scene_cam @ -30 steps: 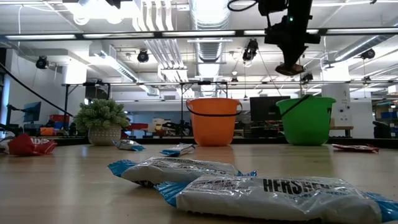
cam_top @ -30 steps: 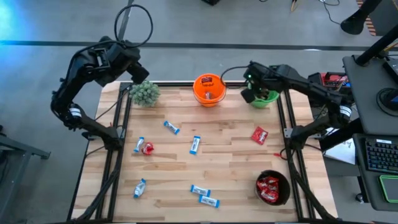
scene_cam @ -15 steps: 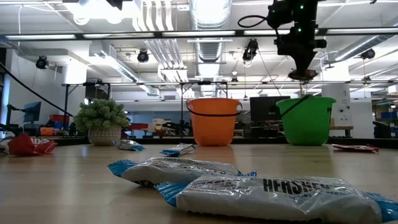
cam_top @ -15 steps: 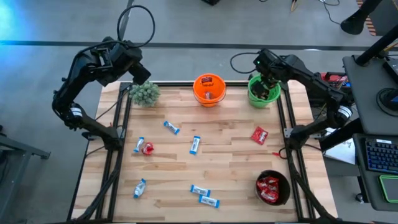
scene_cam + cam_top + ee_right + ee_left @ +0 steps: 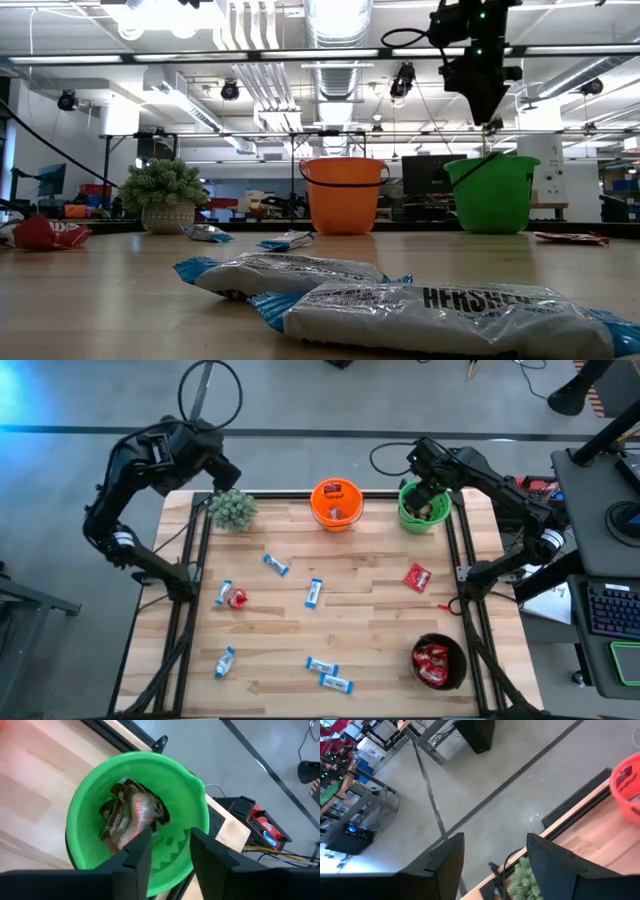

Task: Organize candy in baskets
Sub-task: Put the brown chocolate into the green bucket, then put the white chocolate into the orange bucket

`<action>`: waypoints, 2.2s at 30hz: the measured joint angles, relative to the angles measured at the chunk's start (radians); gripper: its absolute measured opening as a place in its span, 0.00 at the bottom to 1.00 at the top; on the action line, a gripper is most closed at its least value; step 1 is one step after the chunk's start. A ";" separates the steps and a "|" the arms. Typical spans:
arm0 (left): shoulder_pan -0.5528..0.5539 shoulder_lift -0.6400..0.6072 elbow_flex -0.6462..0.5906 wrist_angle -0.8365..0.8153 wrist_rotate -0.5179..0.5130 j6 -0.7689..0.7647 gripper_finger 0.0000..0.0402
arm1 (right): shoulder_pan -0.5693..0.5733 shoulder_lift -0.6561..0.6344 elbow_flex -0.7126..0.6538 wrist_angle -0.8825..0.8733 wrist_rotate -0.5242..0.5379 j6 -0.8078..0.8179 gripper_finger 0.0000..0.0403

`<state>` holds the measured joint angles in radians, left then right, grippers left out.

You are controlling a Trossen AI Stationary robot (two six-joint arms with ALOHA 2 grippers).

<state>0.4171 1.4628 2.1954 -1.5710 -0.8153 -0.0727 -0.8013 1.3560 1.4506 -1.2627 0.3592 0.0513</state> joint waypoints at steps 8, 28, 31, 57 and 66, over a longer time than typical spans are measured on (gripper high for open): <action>0.000 0.022 0.105 0.000 0.149 -0.053 0.49 | 0.000 0.000 0.000 0.012 0.000 0.000 0.39; -0.004 0.076 0.099 0.000 0.442 -0.417 0.49 | 0.000 0.000 0.000 0.017 0.000 0.000 0.40; -0.007 0.089 0.085 0.000 0.441 -0.469 0.49 | 0.000 0.000 0.000 0.017 0.000 0.000 0.39; -0.078 -0.050 -0.097 0.000 0.623 -0.999 0.49 | 0.006 0.000 0.000 -0.209 -0.001 0.185 0.37; -0.199 -0.086 -0.369 0.000 0.630 -0.805 0.49 | 0.011 -0.005 0.000 -0.292 -0.076 0.146 0.37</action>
<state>0.2178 1.3770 1.8269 -1.5707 -0.1851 -0.8776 -0.7898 1.3510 1.4502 -1.5551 0.2832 0.1974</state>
